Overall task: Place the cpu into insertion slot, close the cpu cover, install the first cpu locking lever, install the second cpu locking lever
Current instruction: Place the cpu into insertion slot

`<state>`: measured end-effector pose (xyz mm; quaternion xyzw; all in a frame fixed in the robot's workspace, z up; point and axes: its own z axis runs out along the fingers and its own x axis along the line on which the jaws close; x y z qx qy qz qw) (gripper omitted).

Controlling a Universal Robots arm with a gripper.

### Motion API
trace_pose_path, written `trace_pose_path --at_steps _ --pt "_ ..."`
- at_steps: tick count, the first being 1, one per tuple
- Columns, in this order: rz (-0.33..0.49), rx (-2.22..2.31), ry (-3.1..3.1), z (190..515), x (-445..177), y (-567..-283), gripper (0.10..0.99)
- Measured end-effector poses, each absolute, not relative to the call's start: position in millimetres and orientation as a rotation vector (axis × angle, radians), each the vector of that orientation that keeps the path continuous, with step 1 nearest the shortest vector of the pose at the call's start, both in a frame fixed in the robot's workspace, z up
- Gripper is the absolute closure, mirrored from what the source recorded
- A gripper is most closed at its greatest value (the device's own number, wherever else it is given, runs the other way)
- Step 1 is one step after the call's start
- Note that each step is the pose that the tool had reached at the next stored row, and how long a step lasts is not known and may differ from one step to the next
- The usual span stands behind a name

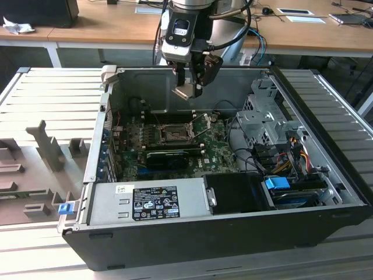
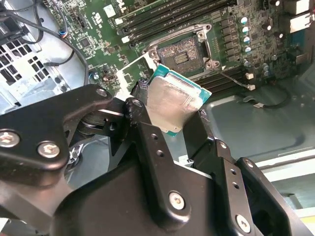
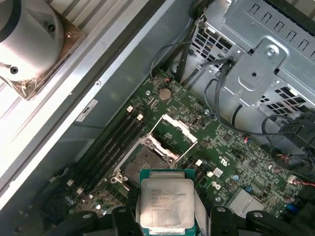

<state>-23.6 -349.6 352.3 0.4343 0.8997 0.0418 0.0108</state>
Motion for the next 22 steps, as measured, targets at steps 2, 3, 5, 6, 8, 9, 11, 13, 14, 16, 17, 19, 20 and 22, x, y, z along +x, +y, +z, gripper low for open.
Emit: trace_pose_path --at_steps 2,3,5,6,8,9,11,13,14,16,17,19,20,22 --pt "0.13 1.366 2.802 352.2 -23.7 -349.7 0.557" --pt "0.13 1.371 2.799 352.1 -23.8 -349.6 0.557" --pt "0.13 1.418 2.774 351.6 -23.8 -349.7 0.557" --pt "0.129 1.436 2.764 351.4 -23.8 -349.6 0.557" --pt "0.129 1.457 2.753 351.1 -23.8 -349.6 0.557" --pt "0.129 1.466 2.747 351.0 -23.8 -349.6 0.557" --pt "0.128 1.488 2.735 350.7 -23.8 -349.6 0.557" --pt "0.128 1.506 2.724 350.5 -23.8 -349.6 0.557" --pt "0.128 1.516 2.719 350.3 -23.7 -349.6 0.557" --pt "0.127 1.532 2.709 350.1 -23.8 -349.6 0.557" --pt "0.127 1.538 2.705 350.1 -23.8 -349.6 0.557" --pt "0.126 1.549 2.698 349.9 -23.8 -349.5 0.557" --pt "0.125 1.561 2.691 349.7 -23.7 -349.5 0.557" --pt "0.124 1.575 2.682 349.5 -23.8 -349.5 0.557"
